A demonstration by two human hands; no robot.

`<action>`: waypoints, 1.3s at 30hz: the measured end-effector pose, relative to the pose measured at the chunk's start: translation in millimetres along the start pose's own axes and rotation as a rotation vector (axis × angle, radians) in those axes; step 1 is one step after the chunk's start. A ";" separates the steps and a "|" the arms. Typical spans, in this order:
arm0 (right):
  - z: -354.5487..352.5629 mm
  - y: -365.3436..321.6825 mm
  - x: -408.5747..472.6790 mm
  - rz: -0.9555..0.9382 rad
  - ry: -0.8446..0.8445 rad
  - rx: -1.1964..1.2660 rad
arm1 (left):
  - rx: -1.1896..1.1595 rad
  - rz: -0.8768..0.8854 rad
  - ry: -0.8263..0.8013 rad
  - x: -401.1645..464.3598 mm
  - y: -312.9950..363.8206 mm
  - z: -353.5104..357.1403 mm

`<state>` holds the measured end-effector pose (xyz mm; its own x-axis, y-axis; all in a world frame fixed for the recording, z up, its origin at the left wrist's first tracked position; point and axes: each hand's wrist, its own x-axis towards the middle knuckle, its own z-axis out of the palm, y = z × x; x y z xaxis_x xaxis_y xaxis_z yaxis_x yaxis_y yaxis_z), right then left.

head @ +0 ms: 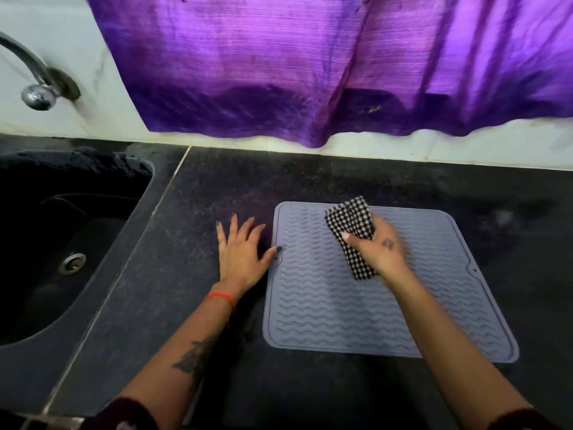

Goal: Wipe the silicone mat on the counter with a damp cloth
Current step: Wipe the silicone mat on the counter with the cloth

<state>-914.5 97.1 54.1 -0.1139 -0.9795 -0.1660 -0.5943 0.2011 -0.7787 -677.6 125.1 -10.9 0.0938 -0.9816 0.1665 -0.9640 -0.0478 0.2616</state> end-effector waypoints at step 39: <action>65.0 -14.1 42.1 -0.507 -0.407 -0.569 | 0.002 0.014 0.132 -5.8 -11.9 18.1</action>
<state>-859.2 53.6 18.8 0.5025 -0.8478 -0.1693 -0.8169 -0.4015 -0.4141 -671.2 128.1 -32.2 0.1125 -0.9494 0.2932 -0.9658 -0.0351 0.2569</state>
